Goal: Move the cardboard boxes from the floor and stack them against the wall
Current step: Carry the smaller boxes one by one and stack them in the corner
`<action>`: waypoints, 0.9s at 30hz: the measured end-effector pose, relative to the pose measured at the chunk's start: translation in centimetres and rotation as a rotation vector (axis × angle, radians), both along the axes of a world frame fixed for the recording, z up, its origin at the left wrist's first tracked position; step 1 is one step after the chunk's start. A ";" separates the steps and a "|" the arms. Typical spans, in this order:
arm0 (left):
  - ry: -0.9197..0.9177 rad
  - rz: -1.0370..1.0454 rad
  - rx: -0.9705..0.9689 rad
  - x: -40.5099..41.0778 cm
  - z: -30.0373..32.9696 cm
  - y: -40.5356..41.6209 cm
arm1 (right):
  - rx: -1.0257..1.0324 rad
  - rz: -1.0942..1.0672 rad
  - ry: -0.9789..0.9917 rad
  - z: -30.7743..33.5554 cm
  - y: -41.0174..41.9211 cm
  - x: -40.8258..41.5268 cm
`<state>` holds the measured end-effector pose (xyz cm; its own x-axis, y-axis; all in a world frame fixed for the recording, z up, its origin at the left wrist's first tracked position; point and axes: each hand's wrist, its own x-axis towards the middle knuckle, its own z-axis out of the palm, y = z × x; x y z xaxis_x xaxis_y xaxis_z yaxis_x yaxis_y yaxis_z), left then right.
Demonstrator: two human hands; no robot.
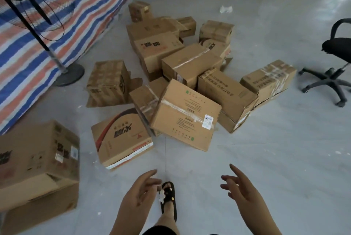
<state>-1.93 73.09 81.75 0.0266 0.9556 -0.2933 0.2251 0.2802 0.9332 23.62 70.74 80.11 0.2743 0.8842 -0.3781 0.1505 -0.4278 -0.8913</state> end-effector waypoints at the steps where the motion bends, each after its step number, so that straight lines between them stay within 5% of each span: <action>1: 0.007 -0.023 -0.010 -0.4 0.1 2.7 | -0.004 -0.012 0.000 -0.1 2.2 -0.4; 13: 0.192 -0.151 -0.194 2.0 -5.7 27.4 | -0.277 -0.106 0.085 -8.6 19.8 2.7; 20: 0.371 -0.078 -0.326 5.2 -18.6 36.9 | -0.549 -0.064 0.073 -23.5 28.8 6.9; 27: 0.543 0.241 -0.432 4.2 -36.7 43.3 | -0.743 -0.074 0.101 -44.3 33.4 6.9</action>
<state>2.23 116.39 45.06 -0.4262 0.7129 -0.5570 0.5102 0.6978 0.5027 30.52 104.10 35.80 0.2558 0.3671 -0.8943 0.0308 -0.9277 -0.3720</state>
